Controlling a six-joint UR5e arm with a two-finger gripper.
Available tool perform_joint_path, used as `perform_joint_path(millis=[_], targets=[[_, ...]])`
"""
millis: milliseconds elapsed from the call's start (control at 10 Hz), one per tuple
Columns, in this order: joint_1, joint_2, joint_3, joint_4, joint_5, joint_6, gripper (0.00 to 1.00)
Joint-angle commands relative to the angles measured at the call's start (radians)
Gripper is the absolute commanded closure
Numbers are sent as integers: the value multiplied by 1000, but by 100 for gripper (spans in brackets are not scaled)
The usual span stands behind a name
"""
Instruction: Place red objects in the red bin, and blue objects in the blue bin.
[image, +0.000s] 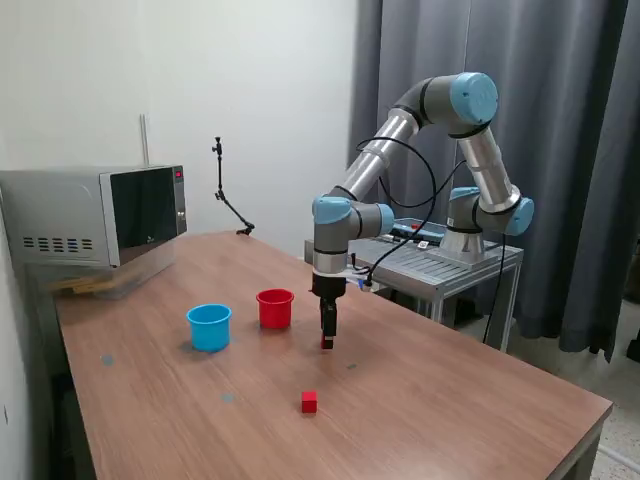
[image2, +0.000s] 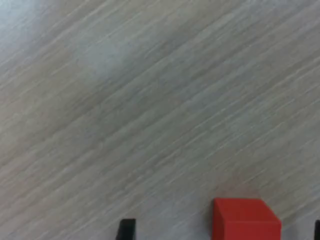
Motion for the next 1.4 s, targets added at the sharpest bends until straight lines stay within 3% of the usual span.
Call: perform_joint_path(millis=[0,300,1000,1300], targets=[[-3,0,-4,-2,1,-12,100],[5,-2,-24,2,42,-71,100],[2,-17,-30,11,41,-84,100],[-35,-86,-51,95,36,-107,100]])
